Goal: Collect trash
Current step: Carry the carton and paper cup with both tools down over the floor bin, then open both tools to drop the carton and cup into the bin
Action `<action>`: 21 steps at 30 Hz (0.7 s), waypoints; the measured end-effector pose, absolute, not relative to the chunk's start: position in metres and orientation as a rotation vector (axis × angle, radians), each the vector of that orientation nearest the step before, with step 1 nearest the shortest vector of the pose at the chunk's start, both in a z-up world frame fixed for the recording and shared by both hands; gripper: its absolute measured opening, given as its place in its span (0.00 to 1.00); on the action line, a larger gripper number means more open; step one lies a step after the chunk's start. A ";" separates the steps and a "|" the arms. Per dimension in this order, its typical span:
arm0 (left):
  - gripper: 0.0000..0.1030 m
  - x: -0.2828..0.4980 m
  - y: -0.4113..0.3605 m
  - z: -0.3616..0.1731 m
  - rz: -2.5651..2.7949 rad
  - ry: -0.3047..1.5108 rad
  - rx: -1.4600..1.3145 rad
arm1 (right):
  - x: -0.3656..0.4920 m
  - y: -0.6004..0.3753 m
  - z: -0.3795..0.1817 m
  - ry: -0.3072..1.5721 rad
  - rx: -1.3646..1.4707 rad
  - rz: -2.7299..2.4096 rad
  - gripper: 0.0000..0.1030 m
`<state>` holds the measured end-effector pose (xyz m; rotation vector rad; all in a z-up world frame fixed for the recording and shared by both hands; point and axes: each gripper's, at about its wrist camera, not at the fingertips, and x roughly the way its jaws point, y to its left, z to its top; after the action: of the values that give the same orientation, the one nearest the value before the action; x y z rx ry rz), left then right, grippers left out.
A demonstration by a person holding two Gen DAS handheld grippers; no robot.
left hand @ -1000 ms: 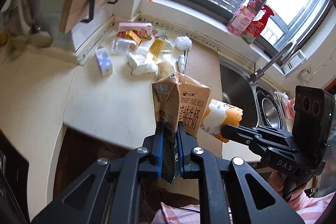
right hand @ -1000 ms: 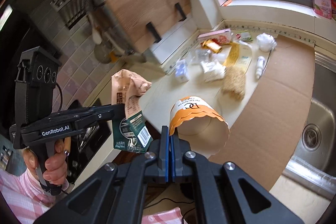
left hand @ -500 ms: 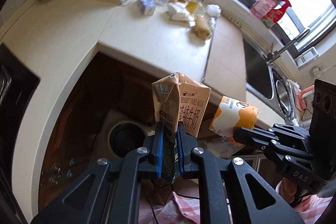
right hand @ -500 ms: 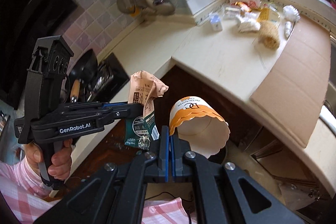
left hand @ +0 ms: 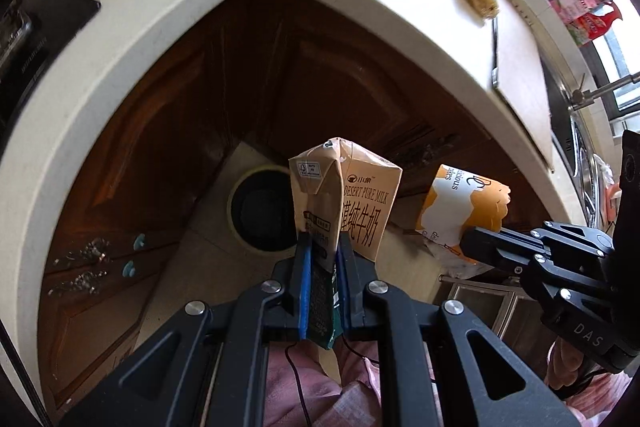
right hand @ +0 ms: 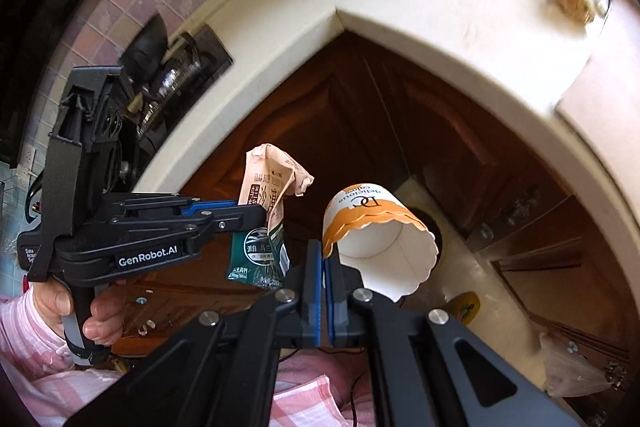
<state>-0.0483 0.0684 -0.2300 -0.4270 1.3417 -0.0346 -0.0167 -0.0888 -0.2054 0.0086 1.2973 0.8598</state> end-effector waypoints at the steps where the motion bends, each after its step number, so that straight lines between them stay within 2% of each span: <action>1: 0.09 -0.048 0.068 -0.236 -0.031 1.348 -0.430 | -0.015 -0.087 -0.214 1.313 0.012 0.864 0.02; 11: 0.09 -0.036 0.073 -0.357 0.033 1.442 -0.523 | 0.007 -0.066 -0.324 1.445 0.018 0.899 0.02; 17: 0.09 -0.019 0.081 -0.439 0.089 1.480 -0.586 | 0.028 -0.043 -0.400 1.514 -0.080 0.886 0.02; 21: 0.11 -0.007 0.086 -0.473 0.125 1.499 -0.599 | 0.043 -0.026 -0.439 1.540 -0.141 0.871 0.02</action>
<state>-0.0066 0.0859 -0.4733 -0.5994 1.4989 0.1246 0.0435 -0.0260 -0.4386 -0.1410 1.5402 0.8713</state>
